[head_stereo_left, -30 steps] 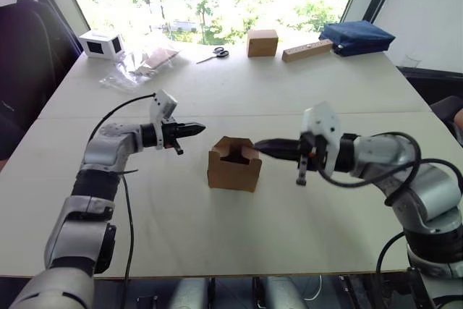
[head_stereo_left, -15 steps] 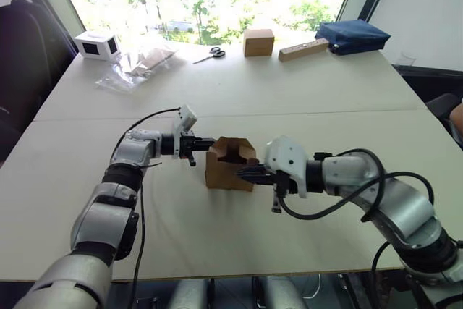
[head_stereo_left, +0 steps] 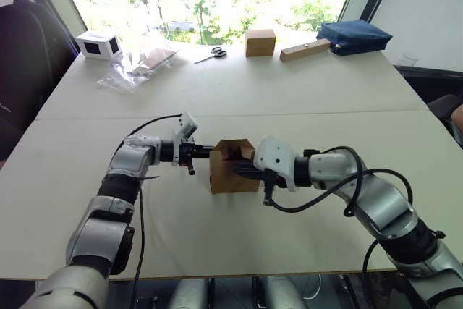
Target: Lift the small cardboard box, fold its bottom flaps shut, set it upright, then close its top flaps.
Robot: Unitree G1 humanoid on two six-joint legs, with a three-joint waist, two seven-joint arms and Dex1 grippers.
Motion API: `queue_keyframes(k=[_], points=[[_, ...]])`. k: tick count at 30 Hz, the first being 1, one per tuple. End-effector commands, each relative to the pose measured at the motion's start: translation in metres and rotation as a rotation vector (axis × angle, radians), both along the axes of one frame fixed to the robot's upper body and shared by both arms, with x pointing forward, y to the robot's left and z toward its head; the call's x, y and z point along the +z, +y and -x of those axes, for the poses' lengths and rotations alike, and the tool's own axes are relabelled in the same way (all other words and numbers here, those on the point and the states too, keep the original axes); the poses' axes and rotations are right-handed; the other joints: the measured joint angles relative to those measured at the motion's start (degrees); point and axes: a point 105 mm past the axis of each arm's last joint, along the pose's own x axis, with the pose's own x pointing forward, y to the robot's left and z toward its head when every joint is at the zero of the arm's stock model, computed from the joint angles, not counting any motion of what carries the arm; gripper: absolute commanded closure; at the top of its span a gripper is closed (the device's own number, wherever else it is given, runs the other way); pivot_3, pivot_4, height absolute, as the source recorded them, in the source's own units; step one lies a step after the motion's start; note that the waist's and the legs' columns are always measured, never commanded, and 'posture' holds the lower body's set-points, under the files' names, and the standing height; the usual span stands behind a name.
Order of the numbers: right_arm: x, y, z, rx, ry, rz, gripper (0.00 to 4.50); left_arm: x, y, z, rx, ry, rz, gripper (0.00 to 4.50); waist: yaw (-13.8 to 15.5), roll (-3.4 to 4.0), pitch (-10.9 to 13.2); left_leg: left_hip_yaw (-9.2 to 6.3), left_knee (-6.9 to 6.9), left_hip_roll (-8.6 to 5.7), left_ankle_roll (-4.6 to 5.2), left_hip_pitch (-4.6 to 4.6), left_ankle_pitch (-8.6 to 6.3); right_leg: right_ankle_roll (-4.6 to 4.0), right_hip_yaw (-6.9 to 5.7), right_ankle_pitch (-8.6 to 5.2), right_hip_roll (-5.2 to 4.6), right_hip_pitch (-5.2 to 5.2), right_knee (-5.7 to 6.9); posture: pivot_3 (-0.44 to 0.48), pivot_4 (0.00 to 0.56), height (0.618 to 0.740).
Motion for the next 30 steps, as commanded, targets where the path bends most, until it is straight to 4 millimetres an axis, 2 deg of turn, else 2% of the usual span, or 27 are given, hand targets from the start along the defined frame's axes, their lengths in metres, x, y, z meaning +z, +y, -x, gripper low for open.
queue_keyframes(k=[1,9,15,17,19,22,25,27,30], points=[[0.008,0.004,-0.002,0.02,-0.05,-0.016,4.5,0.013,0.003,-0.003,0.019,-0.047,0.03,4.42,-0.01,0.0,0.0,0.0,0.0,0.0,0.0,0.0,0.0,0.0,0.0,0.0,0.0,0.0,0.0,0.0,0.15,0.74],[0.0,0.008,-0.008,0.017,-0.027,-0.025,4.5,0.02,0.008,-0.006,0.07,-0.075,0.047,4.42,-0.03,0.0,0.0,0.0,0.0,0.0,0.0,0.0,0.0,0.0,0.0,0.0,0.0,0.0,0.0,0.0,0.15,0.74],[0.003,0.01,-0.015,0.018,-0.051,-0.052,4.5,0.033,0.032,-0.004,0.167,-0.11,0.069,4.42,-0.34,0.0,0.0,-0.01,-0.01,0.01,-0.02,0.0,0.01,0.0,0.0,0.0,0.0,-0.02,0.02,0.0,0.15,0.74],[0.005,0.01,-0.014,0.022,-0.05,-0.061,4.5,0.042,0.043,0.006,0.183,-0.119,0.08,4.42,-0.86,0.0,0.0,-0.02,-0.01,0.02,-0.03,0.0,0.02,0.0,0.0,0.0,0.0,-0.03,0.04,0.0,0.15,0.74],[0.006,0.01,-0.014,0.026,-0.05,-0.066,4.5,0.053,0.049,0.025,0.158,-0.124,0.08,4.42,-1.17,0.0,0.0,-0.03,-0.04,0.03,-0.06,0.0,0.03,0.0,0.02,0.0,-0.02,-0.05,0.03,0.0,0.15,0.74],[0.006,0.01,-0.015,0.028,-0.048,-0.071,4.5,0.063,0.047,0.058,0.09,-0.116,0.06,4.42,-1.22,0.01,0.0,-0.03,-0.08,0.05,-0.11,0.0,0.05,0.0,0.03,0.0,-0.04,-0.06,0.02,0.0,0.15,0.74],[0.005,0.01,-0.017,0.029,-0.045,-0.075,4.5,0.063,0.037,0.084,0.019,-0.093,0.038,4.42,-0.76,0.01,-0.01,-0.05,-0.08,0.05,-0.06,0.0,0.02,0.0,0.03,0.0,-0.08,-0.02,0.0,0.0,0.15,0.74],[0.004,0.01,-0.018,0.03,-0.043,-0.075,4.5,0.06,0.03,0.09,0.005,-0.089,0.03,4.42,-0.62,0.01,-0.01,-0.06,-0.06,0.04,-0.06,0.01,0.02,0.0,0.03,0.0,-0.1,0.03,-0.04,0.0,0.15,0.74],[0.004,0.011,-0.019,0.031,-0.042,-0.076,4.5,0.056,0.02,0.089,0.015,-0.093,0.026,4.42,-0.69,0.01,-0.01,-0.06,-0.05,0.03,-0.06,0.02,0.02,-0.01,0.03,0.0,-0.1,0.04,-0.04,0.0,0.15,0.74]])
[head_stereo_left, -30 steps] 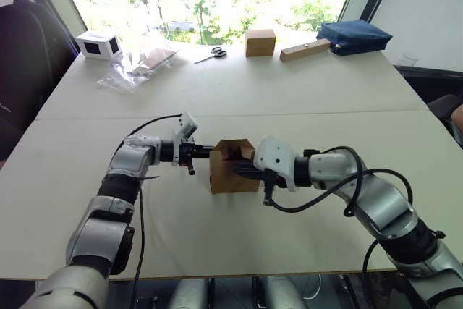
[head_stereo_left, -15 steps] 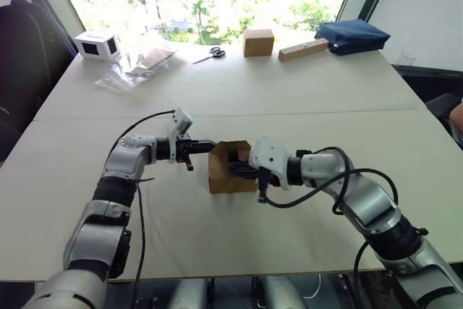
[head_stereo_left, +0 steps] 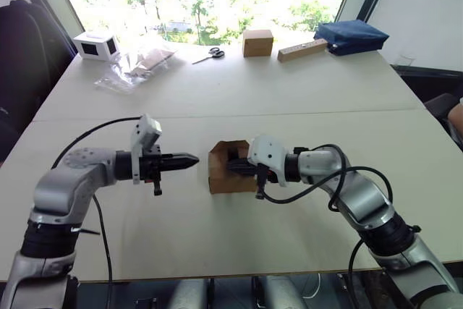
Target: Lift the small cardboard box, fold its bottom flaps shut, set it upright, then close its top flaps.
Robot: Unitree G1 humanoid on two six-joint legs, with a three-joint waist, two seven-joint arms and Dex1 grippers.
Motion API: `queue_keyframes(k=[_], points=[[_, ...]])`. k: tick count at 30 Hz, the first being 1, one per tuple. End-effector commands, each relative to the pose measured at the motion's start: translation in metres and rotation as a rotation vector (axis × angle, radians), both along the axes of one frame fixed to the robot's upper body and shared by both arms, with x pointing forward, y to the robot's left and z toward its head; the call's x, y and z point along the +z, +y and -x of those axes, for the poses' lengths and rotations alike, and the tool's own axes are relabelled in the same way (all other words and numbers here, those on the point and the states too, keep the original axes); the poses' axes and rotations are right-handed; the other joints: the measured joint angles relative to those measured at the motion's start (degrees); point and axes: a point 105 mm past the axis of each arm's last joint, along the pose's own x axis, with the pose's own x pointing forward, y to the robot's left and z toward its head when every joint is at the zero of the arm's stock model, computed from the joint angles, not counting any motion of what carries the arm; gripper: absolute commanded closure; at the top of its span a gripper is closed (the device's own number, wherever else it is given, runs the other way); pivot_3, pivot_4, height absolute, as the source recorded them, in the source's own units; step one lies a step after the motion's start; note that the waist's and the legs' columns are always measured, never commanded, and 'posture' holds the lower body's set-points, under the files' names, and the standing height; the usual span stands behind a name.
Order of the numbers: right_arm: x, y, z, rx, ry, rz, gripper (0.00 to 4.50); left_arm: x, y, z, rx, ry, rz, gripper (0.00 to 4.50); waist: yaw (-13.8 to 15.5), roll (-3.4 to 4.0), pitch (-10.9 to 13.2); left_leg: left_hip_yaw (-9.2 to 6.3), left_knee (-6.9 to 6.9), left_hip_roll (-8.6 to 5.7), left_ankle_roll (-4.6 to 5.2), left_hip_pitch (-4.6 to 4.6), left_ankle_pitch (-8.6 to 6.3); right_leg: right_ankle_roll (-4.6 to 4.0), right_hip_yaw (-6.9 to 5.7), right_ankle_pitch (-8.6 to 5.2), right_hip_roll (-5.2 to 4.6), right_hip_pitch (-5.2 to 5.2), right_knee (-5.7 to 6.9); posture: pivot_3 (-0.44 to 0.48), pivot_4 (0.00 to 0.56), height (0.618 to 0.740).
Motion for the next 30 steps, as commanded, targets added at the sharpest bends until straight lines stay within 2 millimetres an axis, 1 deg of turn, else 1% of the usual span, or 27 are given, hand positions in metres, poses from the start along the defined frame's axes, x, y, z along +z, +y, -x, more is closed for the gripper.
queue_keyframes(k=[1,4,10,12,14,16,18,19,20,22,23,25,27,28,30], points=[[0.012,0.002,-0.002,0.011,-0.046,-0.025,4.5,0.0,-0.013,0.0,-0.006,-0.032,-0.009,4.42,-0.21,0.01,0.0,0.0,0.0,0.0,0.0,0.0,0.0,0.0,0.0,0.0,0.01,0.0,0.0,0.0,0.15,0.74],[0.013,0.002,-0.002,0.011,-0.049,-0.024,4.5,-0.009,-0.02,-0.002,-0.01,-0.028,-0.028,4.42,-0.33,0.01,0.0,0.01,-0.02,0.0,0.0,0.02,0.0,0.0,0.0,0.0,0.03,-0.01,0.01,0.0,0.15,0.74],[0.016,0.0,-0.003,-0.001,-0.063,-0.029,4.5,-0.02,-0.025,-0.004,-0.029,-0.014,-0.044,4.42,-0.35,0.01,0.0,0.01,-0.05,0.0,0.0,0.02,0.0,0.0,-0.01,0.0,0.04,-0.02,0.01,0.0,0.15,0.74],[0.019,0.0,-0.002,-0.005,-0.07,-0.041,4.5,-0.023,-0.025,-0.005,-0.027,-0.014,-0.05,4.42,-0.29,0.01,0.0,0.02,-0.04,0.0,0.0,0.02,0.0,0.0,0.0,0.0,0.04,-0.02,0.0,0.0,0.15,0.74],[0.027,-0.001,0.0,0.005,-0.076,-0.063,4.5,-0.025,-0.024,-0.006,-0.027,-0.013,-0.053,4.42,-0.25,0.01,0.0,0.01,-0.04,0.0,0.0,0.02,0.0,0.0,0.0,0.0,0.04,-0.02,0.0,0.0,0.15,0.74],[0.043,-0.005,0.006,0.036,-0.07,-0.118,4.5,-0.027,-0.024,-0.006,-0.031,-0.009,-0.054,4.42,-0.25,0.01,0.0,0.02,-0.04,0.0,0.0,0.02,0.0,0.0,0.0,0.0,0.03,-0.02,0.0,0.0,0.15,0.74],[0.069,-0.009,0.011,0.064,-0.046,-0.207,4.5,-0.027,-0.025,-0.007,-0.031,-0.01,-0.054,4.42,-0.28,0.01,0.0,0.01,-0.04,0.0,0.0,0.02,0.0,0.0,0.0,0.0,0.03,-0.02,0.0,0.0,0.15,0.74],[0.078,-0.012,0.012,0.071,-0.041,-0.233,4.5,-0.027,-0.025,-0.007,-0.03,-0.011,-0.053,4.42,-0.29,0.01,0.0,0.01,-0.04,0.0,0.0,0.02,0.0,0.0,0.0,0.0,0.03,-0.02,0.0,0.0,0.15,0.74],[0.091,-0.014,0.007,0.057,-0.054,-0.274,4.5,-0.026,-0.024,-0.009,-0.027,-0.014,-0.049,4.42,-0.3,0.01,0.0,0.02,-0.04,0.0,0.0,0.02,0.0,0.0,0.0,0.0,0.02,-0.02,0.0,0.0,0.15,0.74],[0.105,-0.017,-0.005,0.022,-0.072,-0.315,4.5,-0.025,-0.024,-0.01,-0.022,-0.018,-0.043,4.42,-0.32,0.01,0.0,0.01,-0.04,0.01,0.01,0.04,0.0,0.0,0.0,0.0,0.03,-0.01,0.0,0.0,0.15,0.74],[0.104,-0.018,-0.016,-0.019,-0.096,-0.292,4.5,-0.025,-0.025,-0.011,-0.021,-0.02,-0.04,4.42,-0.33,0.01,-0.01,0.01,-0.04,0.01,0.01,0.04,0.0,0.0,0.0,0.0,0.03,-0.01,0.0,0.0,0.15,0.74],[0.094,-0.019,-0.036,-0.084,-0.144,-0.196,4.5,-0.024,-0.025,-0.012,-0.021,-0.022,-0.037,4.42,-0.38,0.0,-0.01,0.02,-0.05,0.01,0.01,0.06,0.0,-0.01,0.0,0.0,0.03,0.0,0.01,0.0,0.15,0.74],[0.079,-0.016,-0.053,-0.127,-0.18,-0.077,4.5,-0.024,-0.026,-0.012,-0.021,-0.026,-0.036,4.42,-0.39,0.01,-0.01,0.03,-0.07,0.01,0.01,0.06,0.0,-0.01,0.0,0.0,0.03,0.0,0.0,0.0,0.15,0.74],[0.071,-0.013,-0.058,-0.131,-0.191,-0.025,4.5,-0.024,-0.027,-0.012,-0.02,-0.027,-0.035,4.42,-0.43,0.01,-0.01,0.03,-0.08,0.0,0.0,0.06,0.0,-0.01,0.0,0.0,0.03,-0.01,0.0,0.0,0.15,0.74],[0.063,-0.009,-0.062,-0.124,-0.2,0.029,4.5,-0.023,-0.027,-0.012,-0.018,-0.029,-0.033,4.42,-0.4,0.01,-0.01,0.07,-0.08,0.0,-0.01,0.03,0.01,-0.01,0.0,0.0,0.03,-0.04,0.0,0.0,0.15,0.74]])
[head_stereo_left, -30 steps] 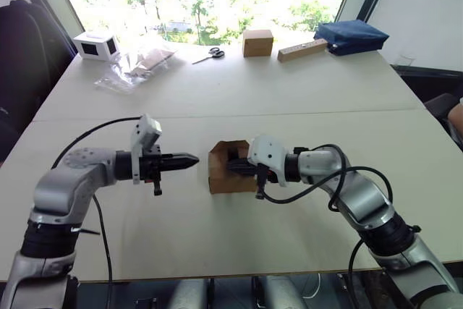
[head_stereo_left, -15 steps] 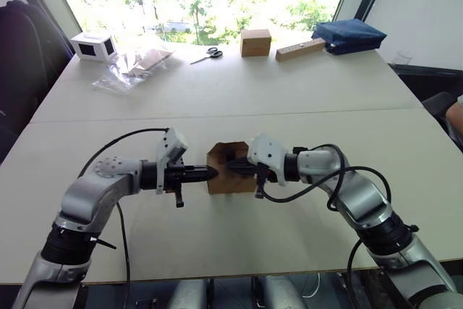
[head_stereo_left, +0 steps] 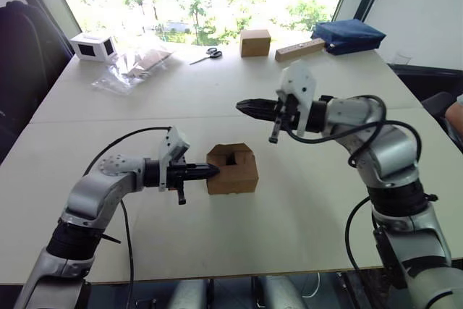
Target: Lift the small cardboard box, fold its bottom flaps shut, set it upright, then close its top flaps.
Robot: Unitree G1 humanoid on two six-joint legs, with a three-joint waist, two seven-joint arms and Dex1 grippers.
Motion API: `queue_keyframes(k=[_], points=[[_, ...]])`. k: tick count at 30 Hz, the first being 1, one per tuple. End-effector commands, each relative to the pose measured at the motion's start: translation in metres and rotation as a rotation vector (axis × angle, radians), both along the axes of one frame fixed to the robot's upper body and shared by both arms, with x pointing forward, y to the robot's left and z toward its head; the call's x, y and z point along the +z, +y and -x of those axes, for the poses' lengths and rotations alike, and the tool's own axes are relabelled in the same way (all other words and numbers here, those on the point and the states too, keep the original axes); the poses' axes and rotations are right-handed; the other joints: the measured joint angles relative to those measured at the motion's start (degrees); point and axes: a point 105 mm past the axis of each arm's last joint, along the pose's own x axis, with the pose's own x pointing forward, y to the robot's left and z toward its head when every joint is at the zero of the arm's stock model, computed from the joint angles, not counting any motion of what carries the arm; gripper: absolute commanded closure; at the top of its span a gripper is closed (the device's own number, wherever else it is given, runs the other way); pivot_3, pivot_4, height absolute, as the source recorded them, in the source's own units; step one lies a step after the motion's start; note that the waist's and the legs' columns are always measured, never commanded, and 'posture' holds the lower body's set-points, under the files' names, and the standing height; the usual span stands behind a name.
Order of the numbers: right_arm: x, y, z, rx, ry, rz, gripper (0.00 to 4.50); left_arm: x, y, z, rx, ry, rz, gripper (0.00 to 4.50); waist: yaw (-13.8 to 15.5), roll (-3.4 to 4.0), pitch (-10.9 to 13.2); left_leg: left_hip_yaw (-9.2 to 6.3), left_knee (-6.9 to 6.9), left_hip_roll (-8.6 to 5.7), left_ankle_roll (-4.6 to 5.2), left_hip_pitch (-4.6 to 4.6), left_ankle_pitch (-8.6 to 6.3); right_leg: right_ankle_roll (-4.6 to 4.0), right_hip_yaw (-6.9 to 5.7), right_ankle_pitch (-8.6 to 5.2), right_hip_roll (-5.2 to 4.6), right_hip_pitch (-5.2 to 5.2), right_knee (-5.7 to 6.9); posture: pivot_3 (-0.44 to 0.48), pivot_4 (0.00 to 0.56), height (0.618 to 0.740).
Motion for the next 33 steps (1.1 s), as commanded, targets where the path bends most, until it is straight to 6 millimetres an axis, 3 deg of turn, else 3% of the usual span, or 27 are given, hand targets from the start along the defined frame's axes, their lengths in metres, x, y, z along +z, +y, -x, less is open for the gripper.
queue_keyframes(k=[1,6,12,22,33], points=[[-0.003,0.01,-0.003,0.03,-0.071,0.092,4.5,0.003,-0.001,-0.001,0.006,-0.024,0.0,4.42,0.06,0.0,0.0,0.0,0.0,0.0,-0.01,-0.01,0.0,0.0,0.0,0.0,0.0,-0.01,0.01,0.0,0.15,0.74],[-0.015,0.019,0.025,0.161,-0.001,0.093,4.5,0.004,0.0,-0.001,0.018,-0.028,0.003,4.42,0.1,0.0,0.0,-0.01,0.02,0.0,0.0,-0.04,0.0,0.0,0.0,0.0,0.0,-0.02,0.0,0.0,0.15,0.74],[-0.033,0.017,0.043,0.187,0.052,0.116,4.5,0.003,0.002,0.001,0.027,-0.027,0.004,4.42,0.09,0.0,0.0,-0.02,0.02,0.0,0.01,-0.03,-0.01,0.0,0.0,0.0,0.0,-0.01,0.0,0.0,0.15,0.74],[-0.036,0.017,0.042,0.151,0.045,0.102,4.5,0.036,0.017,-0.006,0.11,-0.024,0.161,4.42,0.13,0.0,0.0,-0.04,0.01,0.01,0.01,-0.03,0.0,0.0,0.0,0.0,0.0,-0.02,-0.01,0.0,0.15,0.74],[-0.032,0.017,0.041,0.14,0.033,0.092,4.5,0.021,-0.003,-0.026,0.14,-0.051,0.101,4.42,0.11,0.0,0.0,-0.03,0.02,-0.02,-0.02,-0.03,0.01,0.0,-0.01,0.0,-0.01,0.0,-0.02,0.0,0.15,0.74]])
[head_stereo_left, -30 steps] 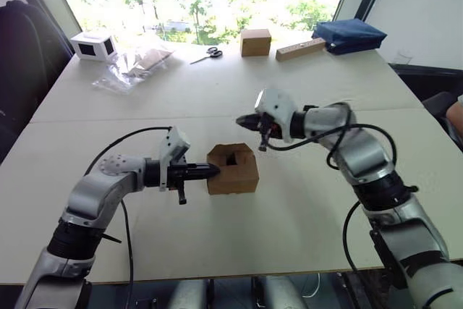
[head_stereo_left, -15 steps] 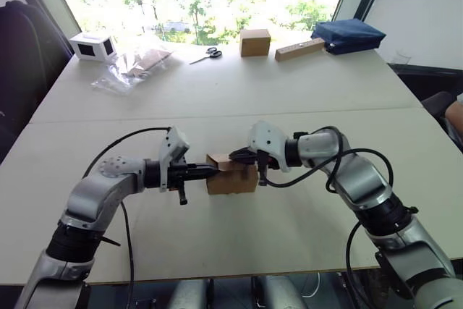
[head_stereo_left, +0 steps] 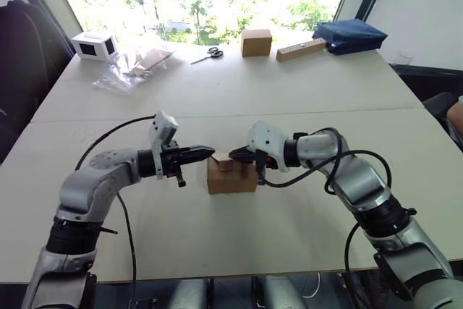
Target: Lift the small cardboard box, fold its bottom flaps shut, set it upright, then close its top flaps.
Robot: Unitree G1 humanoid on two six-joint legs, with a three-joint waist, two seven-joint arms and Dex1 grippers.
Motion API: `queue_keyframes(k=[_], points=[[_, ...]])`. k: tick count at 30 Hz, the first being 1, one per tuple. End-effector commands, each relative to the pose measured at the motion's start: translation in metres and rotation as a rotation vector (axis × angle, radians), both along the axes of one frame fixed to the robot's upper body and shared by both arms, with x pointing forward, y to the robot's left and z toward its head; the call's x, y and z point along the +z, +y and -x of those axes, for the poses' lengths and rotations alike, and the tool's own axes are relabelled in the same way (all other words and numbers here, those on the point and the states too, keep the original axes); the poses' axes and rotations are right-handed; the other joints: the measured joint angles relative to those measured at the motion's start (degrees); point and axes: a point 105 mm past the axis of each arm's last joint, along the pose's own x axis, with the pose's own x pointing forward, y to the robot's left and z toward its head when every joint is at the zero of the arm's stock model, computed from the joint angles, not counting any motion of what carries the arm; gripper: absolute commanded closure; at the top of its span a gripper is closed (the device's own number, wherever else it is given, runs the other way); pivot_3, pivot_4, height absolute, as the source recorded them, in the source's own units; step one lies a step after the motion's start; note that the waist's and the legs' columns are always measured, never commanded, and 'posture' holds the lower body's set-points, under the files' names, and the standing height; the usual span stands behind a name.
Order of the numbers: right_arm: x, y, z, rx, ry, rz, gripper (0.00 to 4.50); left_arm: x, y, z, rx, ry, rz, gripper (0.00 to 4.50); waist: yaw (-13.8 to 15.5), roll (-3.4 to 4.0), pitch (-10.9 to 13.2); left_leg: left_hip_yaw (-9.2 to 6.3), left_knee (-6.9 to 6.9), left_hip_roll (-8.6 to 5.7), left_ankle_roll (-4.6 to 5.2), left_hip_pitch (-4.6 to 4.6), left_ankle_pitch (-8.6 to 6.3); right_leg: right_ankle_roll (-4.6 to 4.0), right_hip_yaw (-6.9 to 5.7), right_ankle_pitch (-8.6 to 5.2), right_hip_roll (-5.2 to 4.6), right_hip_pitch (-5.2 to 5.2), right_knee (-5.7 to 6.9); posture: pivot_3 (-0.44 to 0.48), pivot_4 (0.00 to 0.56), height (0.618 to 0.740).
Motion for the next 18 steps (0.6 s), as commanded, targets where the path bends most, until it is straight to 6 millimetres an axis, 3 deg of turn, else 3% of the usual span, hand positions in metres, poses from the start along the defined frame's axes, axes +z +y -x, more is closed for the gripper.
queue_keyframes(k=[1,6,8,13,18], points=[[0.016,0.001,0.002,0.005,-0.058,-0.028,4.5,0.001,-0.005,-0.007,0.014,-0.046,-0.024,4.42,-0.04,0.0,0.0,0.0,0.0,0.0,-0.01,0.0,0.01,0.0,0.0,0.0,0.0,0.0,0.0,0.0,0.15,0.74],[0.028,-0.003,0.006,-0.003,-0.101,-0.054,4.5,-0.002,-0.013,-0.011,0.013,-0.045,-0.018,4.42,-0.04,0.0,0.0,0.0,-0.01,0.0,-0.03,0.0,0.02,0.0,0.0,0.0,0.01,-0.02,0.01,0.0,0.15,0.74],[0.032,-0.005,0.017,0.035,-0.107,-0.05,4.5,-0.003,-0.013,-0.011,0.019,-0.041,-0.011,4.42,-0.03,0.0,0.0,0.0,-0.01,0.0,-0.03,-0.01,0.02,0.0,0.0,0.0,0.01,-0.02,0.01,0.0,0.15,0.74],[0.023,-0.004,0.039,0.11,-0.1,-0.01,4.5,-0.003,-0.01,-0.015,0.041,-0.025,0.024,4.42,0.08,0.0,0.0,-0.01,0.0,0.0,0.02,-0.01,-0.01,0.0,0.0,0.0,-0.01,0.0,-0.02,0.0,0.15,0.74],[0.015,0.0,0.039,0.107,-0.118,0.023,4.5,-0.006,-0.008,-0.015,0.045,-0.014,0.034,4.42,-0.07,0.0,0.0,-0.02,-0.01,0.01,0.01,0.02,-0.01,0.0,0.0,0.0,0.02,0.0,0.01,0.0,0.15,0.74]])
